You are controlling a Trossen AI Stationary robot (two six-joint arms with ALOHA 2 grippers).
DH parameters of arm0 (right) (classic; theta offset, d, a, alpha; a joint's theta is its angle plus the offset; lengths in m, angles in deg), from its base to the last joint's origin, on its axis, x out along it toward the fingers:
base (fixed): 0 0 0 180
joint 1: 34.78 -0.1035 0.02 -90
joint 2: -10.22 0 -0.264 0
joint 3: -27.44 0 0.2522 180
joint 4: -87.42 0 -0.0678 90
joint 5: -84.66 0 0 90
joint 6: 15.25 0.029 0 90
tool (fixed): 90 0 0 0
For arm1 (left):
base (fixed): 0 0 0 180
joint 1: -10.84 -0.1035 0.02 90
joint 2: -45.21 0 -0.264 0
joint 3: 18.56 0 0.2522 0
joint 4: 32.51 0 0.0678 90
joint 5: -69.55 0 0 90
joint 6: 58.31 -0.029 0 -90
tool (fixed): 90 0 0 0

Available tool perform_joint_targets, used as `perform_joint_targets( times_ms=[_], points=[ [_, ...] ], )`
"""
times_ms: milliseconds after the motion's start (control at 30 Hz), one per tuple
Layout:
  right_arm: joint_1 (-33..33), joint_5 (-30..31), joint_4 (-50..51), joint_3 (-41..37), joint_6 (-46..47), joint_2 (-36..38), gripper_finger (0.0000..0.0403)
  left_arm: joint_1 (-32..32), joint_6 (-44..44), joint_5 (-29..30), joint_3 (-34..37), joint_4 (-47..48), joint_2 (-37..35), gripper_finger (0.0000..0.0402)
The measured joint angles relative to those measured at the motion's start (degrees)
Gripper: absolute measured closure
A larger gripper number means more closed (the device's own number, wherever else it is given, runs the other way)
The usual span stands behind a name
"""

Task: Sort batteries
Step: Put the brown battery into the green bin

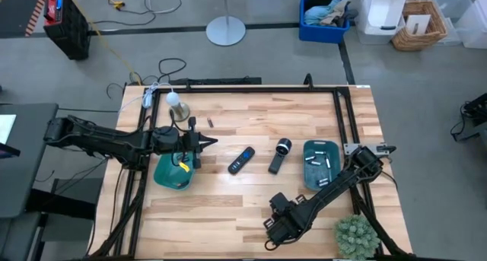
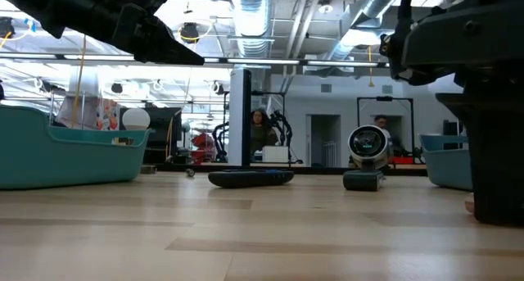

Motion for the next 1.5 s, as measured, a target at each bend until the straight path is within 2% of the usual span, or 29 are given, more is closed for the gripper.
perform_joint_targets(
  times_ms=[200, 333, 833, 1033, 1233, 1367, 1500],
  points=[
    [0.2, -0.1, -0.2, -0.1, -0.4, -0.1, 0.0299, 0.0, 0.0, 0.0, 0.0, 0.0, 0.0, 0.0401],
    [0.5, -0.3, -0.3, -0.2, -1.1, -0.1, 0.0324, 0.0, 0.0, 0.0, 0.0, 0.0, 0.0, 0.0401],
    [1.2, 1.9, -1.3, -0.4, -6.1, 1.0, 0.0337, 0.0, -0.1, 0.0, 0.0, 0.3, 0.0, 0.0401],
    [2.1, 8.6, -3.6, -0.5, -10.4, 3.2, 0.0338, 0.0, -0.7, 0.0, 0.0, 0.8, 0.0, 0.0401],
    [5.5, 9.6, -8.8, -0.4, -21.9, 3.5, 0.0338, 0.0, -0.5, 0.2, 0.0, 0.6, 0.0, 0.0401],
    [10.1, 10.5, -15.1, -0.4, -34.4, 3.6, 0.0338, 0.0, 1.8, 1.6, 0.0, 0.6, -1.8, 0.0401],
    [15.9, 10.7, -23.6, -0.3, -48.6, 3.6, 0.0338, 0.0, 2.9, 1.9, 0.0, 0.8, -6.8, 0.0401]
  ],
)
